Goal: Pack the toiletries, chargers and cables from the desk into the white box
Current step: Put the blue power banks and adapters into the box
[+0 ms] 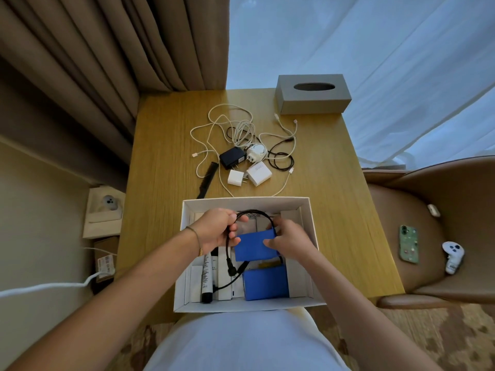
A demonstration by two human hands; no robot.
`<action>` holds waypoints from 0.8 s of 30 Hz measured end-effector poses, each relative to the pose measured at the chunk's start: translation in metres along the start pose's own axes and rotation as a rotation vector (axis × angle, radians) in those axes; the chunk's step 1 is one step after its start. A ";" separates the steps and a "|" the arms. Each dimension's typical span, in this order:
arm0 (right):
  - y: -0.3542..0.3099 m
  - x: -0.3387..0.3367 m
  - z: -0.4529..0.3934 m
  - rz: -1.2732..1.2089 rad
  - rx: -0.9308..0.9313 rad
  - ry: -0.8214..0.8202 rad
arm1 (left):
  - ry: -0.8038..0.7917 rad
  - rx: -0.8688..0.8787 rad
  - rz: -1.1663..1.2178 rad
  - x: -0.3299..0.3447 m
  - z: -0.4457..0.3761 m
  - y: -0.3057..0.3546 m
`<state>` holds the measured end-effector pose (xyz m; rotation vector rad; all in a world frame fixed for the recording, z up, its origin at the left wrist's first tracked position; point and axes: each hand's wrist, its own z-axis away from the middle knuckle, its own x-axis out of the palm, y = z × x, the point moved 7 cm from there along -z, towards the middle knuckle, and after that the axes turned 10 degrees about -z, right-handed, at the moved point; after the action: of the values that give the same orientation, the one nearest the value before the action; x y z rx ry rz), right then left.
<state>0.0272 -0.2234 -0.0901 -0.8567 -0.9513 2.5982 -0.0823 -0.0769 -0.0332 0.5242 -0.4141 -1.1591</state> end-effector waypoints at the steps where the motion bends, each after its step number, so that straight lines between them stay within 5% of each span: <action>1: 0.003 0.001 0.000 -0.016 0.032 -0.023 | 0.001 -0.013 0.034 0.002 -0.002 -0.004; 10: 0.000 0.005 0.010 0.488 -0.021 0.130 | 0.039 -0.115 0.291 0.020 -0.021 -0.035; 14: -0.009 0.005 0.023 0.378 -0.151 0.156 | 0.006 -0.130 0.415 0.017 -0.031 -0.042; 18: -0.027 0.038 0.041 0.332 -0.283 -0.139 | 0.035 -0.130 0.487 0.015 -0.041 -0.052; 20: -0.027 0.052 0.045 0.332 -0.294 -0.231 | 0.183 -0.025 0.180 0.008 -0.044 -0.049; 24: -0.026 0.045 0.040 0.337 -0.307 -0.151 | 0.536 0.280 -0.864 0.000 -0.039 -0.030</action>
<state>-0.0317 -0.2057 -0.0685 -0.9779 -1.3835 2.8775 -0.0824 -0.0791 -0.0826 1.3002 0.1543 -1.7125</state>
